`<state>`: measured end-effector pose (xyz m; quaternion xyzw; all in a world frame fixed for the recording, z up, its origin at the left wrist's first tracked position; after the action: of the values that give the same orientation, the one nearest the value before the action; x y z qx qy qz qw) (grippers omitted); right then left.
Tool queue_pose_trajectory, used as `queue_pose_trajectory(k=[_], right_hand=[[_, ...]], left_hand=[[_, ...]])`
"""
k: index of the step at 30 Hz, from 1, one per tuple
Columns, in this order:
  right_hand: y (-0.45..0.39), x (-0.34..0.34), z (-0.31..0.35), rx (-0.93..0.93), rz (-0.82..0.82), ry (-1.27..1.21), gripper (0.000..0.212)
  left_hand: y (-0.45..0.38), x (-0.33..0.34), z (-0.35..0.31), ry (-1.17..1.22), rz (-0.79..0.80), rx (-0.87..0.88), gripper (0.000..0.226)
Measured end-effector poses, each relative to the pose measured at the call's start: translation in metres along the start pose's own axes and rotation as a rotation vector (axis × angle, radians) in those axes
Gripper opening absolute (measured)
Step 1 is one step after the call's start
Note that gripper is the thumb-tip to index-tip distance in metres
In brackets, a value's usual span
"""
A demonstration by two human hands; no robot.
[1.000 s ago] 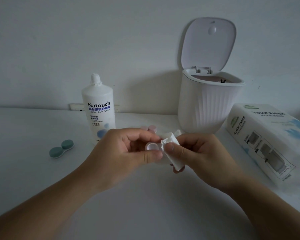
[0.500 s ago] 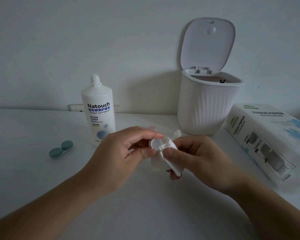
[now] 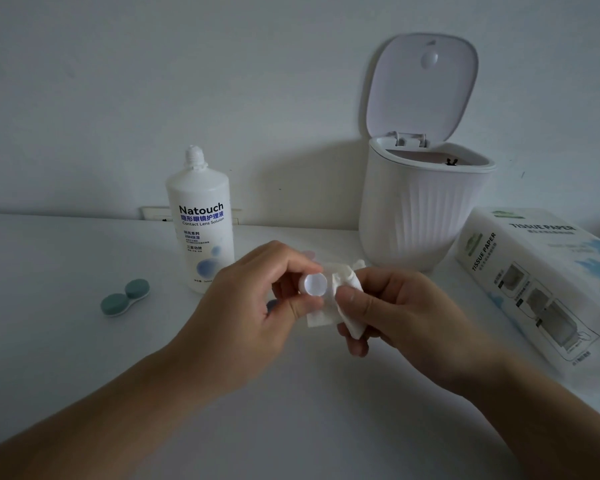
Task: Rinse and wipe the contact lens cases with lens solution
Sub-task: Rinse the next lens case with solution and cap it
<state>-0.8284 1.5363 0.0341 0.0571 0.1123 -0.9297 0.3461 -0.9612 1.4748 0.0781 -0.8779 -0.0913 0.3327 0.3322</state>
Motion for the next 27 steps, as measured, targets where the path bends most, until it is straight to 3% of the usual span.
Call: queue_pose_trajectory(k=[6,14,18,22,27], right_hand=[[0.002,0.000,-0.002,0.045,0.021,0.091,0.031],[0.003,-0.010,0.003,-0.014,-0.082,0.069,0.034],[0.002,-0.003,-0.002,0.042,0.013,0.071,0.034],[0.003,0.008,-0.007,0.100,0.120,0.084,0.031],[0.002,-0.003,-0.001,0.026,0.001,0.060,0.037]], left_hand=[[-0.001,0.002,0.002,0.010,0.070,0.012,0.013],[0.007,0.005,0.000,0.133,-0.020,-0.053,0.028],[0.004,0.004,0.009,0.098,0.012,-0.080,0.019],[0.001,0.003,0.010,0.060,0.053,-0.063,0.024],[0.004,-0.003,0.001,0.071,-0.032,-0.067,0.020]])
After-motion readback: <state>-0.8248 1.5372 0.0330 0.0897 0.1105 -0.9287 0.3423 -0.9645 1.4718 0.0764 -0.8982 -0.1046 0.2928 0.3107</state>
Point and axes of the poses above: each hand's wrist, its own y-axis away from the middle knuckle, its own x-axis out of the palm, z = x × y, the point moved 9 cm from there along -y, towards the middle knuckle, and after that the axes turned 3 degrees about -x, right-handed, at the moved point
